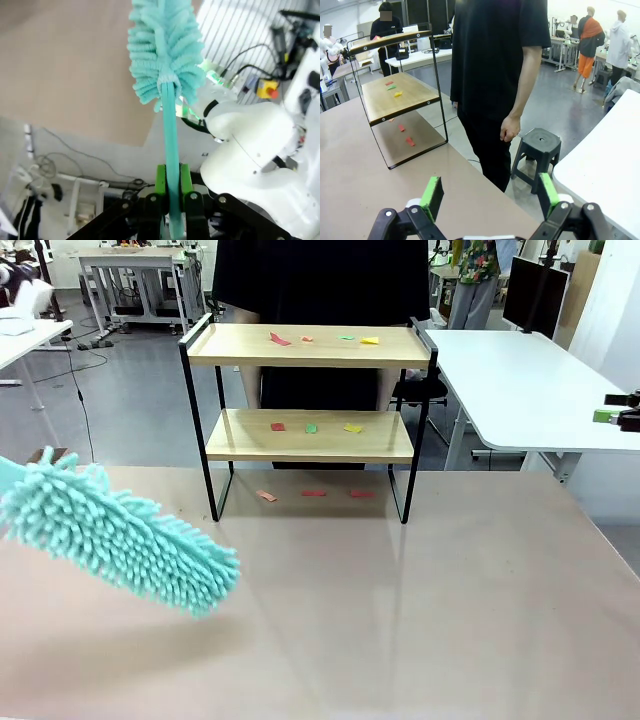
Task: Clean the shelf.
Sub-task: Clean the specific section of the Shelf indicated by the human with the Duster.
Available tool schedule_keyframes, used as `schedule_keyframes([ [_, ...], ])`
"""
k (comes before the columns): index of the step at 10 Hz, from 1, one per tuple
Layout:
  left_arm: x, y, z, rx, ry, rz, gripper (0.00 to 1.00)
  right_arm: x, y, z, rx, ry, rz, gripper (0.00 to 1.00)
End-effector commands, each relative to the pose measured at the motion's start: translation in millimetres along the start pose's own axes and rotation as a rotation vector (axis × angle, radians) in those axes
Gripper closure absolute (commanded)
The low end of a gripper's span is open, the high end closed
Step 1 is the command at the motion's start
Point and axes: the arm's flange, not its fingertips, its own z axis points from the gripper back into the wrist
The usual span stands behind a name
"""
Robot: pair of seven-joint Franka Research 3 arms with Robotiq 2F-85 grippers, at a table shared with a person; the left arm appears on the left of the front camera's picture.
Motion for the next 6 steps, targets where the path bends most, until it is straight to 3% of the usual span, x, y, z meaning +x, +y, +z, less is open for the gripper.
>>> schedule_keyframes([
  [1, 3.3, 2.3, -2.6, -0.015, 0.018, -0.061, 0.87, 2.5, 0.9, -0.9, 0.003, 0.002, 0.005, 0.0],
  [3, 11.4, 13.4, -7.2, 0.023, -0.018, -0.096, 0.87, 2.5, 0.9, -0.9, 0.003, 0.002, 0.005, 0.0],
  [6, 12.3, 0.2, -5.8, -0.011, 0.02, -0.048, 0.87, 2.5, 0.9, -0.9, 0.003, 0.002, 0.005, 0.0],
])
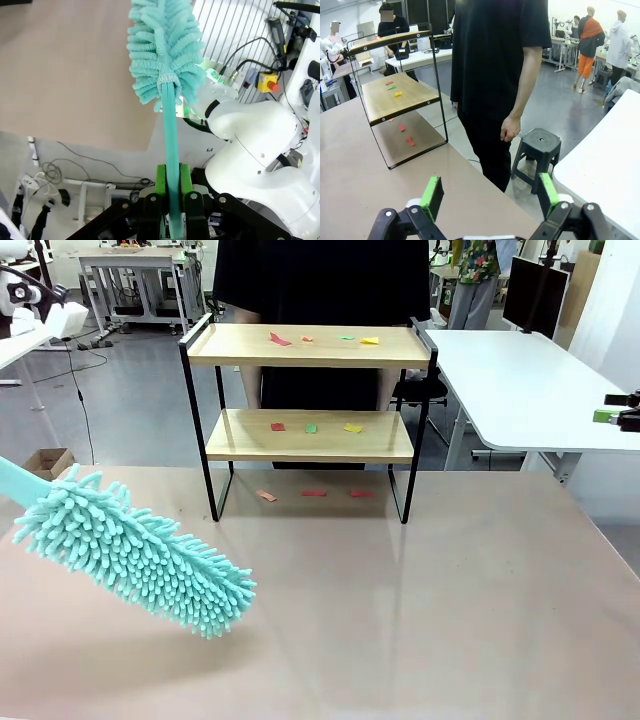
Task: Clean the shelf.
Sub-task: Clean the specific section of the Shelf indicated by the human with the Duster.
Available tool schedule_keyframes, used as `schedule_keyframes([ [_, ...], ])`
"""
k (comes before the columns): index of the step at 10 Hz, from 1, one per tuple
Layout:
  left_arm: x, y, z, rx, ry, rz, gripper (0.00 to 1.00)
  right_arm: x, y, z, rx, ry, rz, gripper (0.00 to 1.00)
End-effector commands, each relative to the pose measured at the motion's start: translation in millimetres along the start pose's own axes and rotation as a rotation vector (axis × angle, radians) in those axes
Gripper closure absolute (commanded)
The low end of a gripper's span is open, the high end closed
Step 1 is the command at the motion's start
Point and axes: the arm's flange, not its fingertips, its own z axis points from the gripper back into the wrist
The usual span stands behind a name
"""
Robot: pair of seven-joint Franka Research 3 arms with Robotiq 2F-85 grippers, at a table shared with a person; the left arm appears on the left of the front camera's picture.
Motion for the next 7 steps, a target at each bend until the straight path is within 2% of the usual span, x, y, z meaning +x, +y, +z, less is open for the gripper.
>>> schedule_keyframes([
  [1, -3.0, -5.1, 0.9, -0.004, -0.001, 0.008, 0.87, 2.4, 0.9, -0.9, 0.003, 0.002, 0.005, 0.0],
  [7, -3.0, -5.1, 0.9, -0.004, -0.001, 0.008, 0.87, 2.4, 0.9, -0.9, 0.003, 0.002, 0.005, 0.0],
])
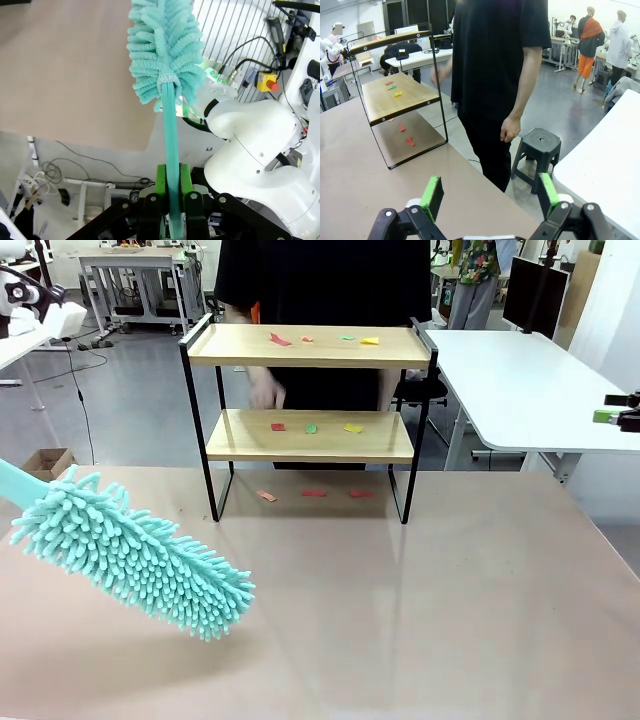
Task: Clean the shelf.
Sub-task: Clean the specific section of the Shelf indicated by the human with the Duster.
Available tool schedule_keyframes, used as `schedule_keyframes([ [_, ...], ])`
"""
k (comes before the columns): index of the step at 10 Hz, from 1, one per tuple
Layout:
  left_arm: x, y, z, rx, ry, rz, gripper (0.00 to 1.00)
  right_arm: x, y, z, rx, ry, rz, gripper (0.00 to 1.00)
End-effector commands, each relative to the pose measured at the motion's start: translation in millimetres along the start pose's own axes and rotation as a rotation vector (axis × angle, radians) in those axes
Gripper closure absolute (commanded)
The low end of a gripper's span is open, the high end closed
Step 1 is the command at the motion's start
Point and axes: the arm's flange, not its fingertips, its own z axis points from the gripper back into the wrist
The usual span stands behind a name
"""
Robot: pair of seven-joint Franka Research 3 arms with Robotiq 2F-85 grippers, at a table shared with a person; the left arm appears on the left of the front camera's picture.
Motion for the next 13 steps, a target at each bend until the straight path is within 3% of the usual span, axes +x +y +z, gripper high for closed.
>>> schedule_keyframes([
  [1, -2.2, -3.0, 0.3, -0.004, -0.002, 0.009, 0.87, 2.4, 0.9, -0.9, 0.003, 0.002, 0.005, 0.0],
  [13, -2.2, -3.0, 0.3, -0.004, -0.002, 0.009, 0.87, 2.4, 0.9, -0.9, 0.003, 0.002, 0.005, 0.0],
])
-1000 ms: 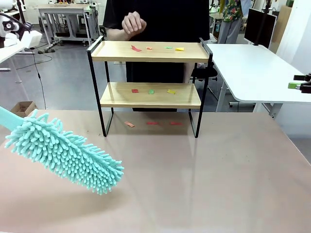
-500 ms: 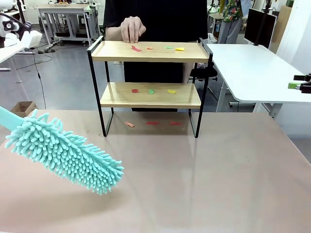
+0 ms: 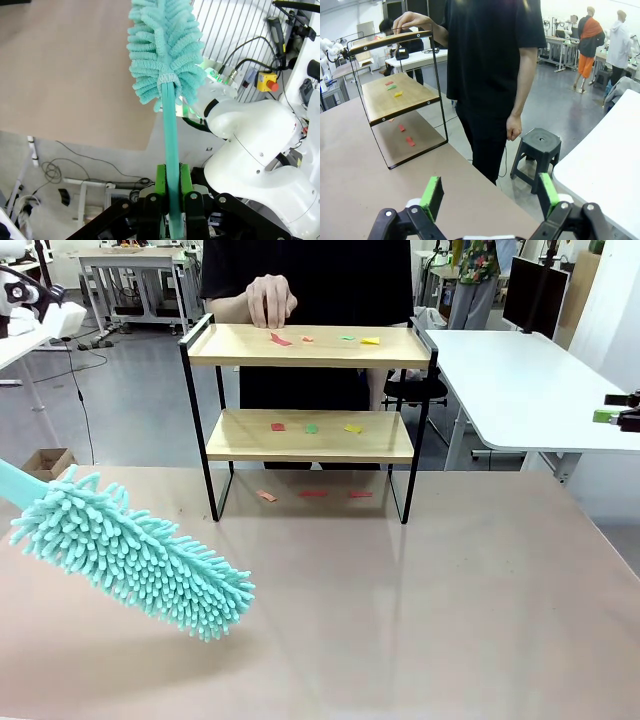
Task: Clean the shelf.
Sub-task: Clean the specific section of the Shelf indicated by the human with the Duster.
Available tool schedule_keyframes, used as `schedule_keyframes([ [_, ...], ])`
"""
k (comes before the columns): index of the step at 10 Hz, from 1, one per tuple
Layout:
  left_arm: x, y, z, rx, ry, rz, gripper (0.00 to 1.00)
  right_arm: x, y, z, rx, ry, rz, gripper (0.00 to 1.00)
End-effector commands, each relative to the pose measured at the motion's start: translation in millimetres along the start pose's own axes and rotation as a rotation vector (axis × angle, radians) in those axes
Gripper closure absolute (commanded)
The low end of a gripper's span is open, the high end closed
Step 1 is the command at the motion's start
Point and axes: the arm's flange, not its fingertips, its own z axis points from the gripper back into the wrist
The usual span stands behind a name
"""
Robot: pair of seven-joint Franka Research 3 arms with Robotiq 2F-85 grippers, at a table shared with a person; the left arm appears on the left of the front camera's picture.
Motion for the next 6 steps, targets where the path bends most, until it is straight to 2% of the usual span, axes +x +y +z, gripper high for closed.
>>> schedule_keyframes([
  [1, -2.2, -3.0, 0.3, -0.004, -0.002, 0.009, 0.87, 2.4, 0.9, -0.9, 0.003, 0.002, 0.005, 0.0],
  [6, 0.0, 0.0, 0.0, 0.0, 0.0, 0.0, 0.87, 2.4, 0.9, -0.9, 0.003, 0.002, 0.005, 0.0],
])
